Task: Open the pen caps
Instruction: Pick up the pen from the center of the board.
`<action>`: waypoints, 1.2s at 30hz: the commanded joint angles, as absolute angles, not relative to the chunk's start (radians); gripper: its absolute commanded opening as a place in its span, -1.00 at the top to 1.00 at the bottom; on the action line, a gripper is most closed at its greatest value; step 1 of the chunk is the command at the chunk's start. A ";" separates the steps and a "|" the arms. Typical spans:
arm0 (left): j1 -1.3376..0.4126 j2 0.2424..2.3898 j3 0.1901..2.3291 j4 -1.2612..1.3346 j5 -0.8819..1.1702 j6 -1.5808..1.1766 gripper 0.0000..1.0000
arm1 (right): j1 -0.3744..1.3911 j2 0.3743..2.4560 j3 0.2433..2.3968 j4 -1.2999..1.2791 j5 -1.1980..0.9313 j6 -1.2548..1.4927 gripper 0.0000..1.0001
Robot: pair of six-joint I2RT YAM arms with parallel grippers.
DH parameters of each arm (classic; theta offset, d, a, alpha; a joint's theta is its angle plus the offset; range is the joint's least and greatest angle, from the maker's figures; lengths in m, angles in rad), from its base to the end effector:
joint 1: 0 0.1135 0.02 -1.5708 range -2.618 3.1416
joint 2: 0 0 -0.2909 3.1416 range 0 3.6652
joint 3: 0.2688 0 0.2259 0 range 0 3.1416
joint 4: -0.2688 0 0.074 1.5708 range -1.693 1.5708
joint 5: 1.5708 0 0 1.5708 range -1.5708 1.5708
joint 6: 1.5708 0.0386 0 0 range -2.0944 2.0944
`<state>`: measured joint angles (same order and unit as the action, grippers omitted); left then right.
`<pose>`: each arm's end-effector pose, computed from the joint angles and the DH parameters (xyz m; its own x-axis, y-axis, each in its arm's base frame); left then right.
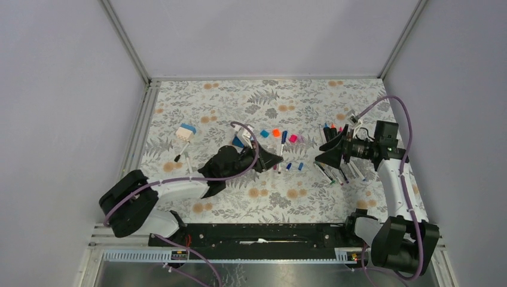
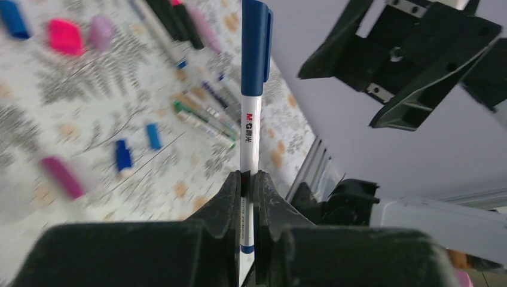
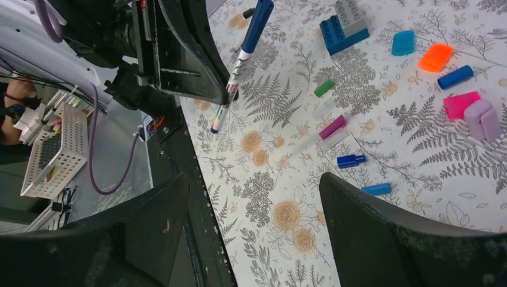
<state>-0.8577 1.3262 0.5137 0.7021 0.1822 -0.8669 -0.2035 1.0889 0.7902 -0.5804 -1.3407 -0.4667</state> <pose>0.1610 -0.1968 0.2665 -0.7035 -0.3327 -0.6280 0.5027 0.3917 -0.7706 0.1680 0.0037 0.3007 -0.4207 -0.0180 -0.9070 -0.8414 0.3816 0.3827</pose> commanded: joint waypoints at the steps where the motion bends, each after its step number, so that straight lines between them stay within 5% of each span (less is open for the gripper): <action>1: -0.930 1.424 0.644 0.932 0.080 -0.871 1.00 | -0.193 1.036 0.742 -0.167 -1.448 -0.002 -0.72; 5: -0.976 1.522 0.712 0.988 0.019 -0.899 1.00 | -0.182 0.994 0.545 0.558 -1.396 0.614 -0.71; 7: -0.999 1.559 0.737 1.004 0.005 -0.909 1.00 | -0.177 1.001 0.511 0.670 -1.354 0.736 -0.68; 32: -1.123 1.681 0.893 0.958 -0.098 -0.867 1.00 | -0.112 1.035 0.484 0.633 -1.258 0.782 0.13; 36: -1.127 1.683 0.902 0.953 -0.100 -0.864 1.00 | -0.103 1.039 0.488 0.633 -1.269 0.781 0.48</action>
<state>-1.1191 1.6741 0.8555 0.9066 -0.0845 -0.8837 -0.1184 1.0363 0.4862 0.5922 -1.2675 0.7807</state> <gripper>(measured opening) 0.059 0.345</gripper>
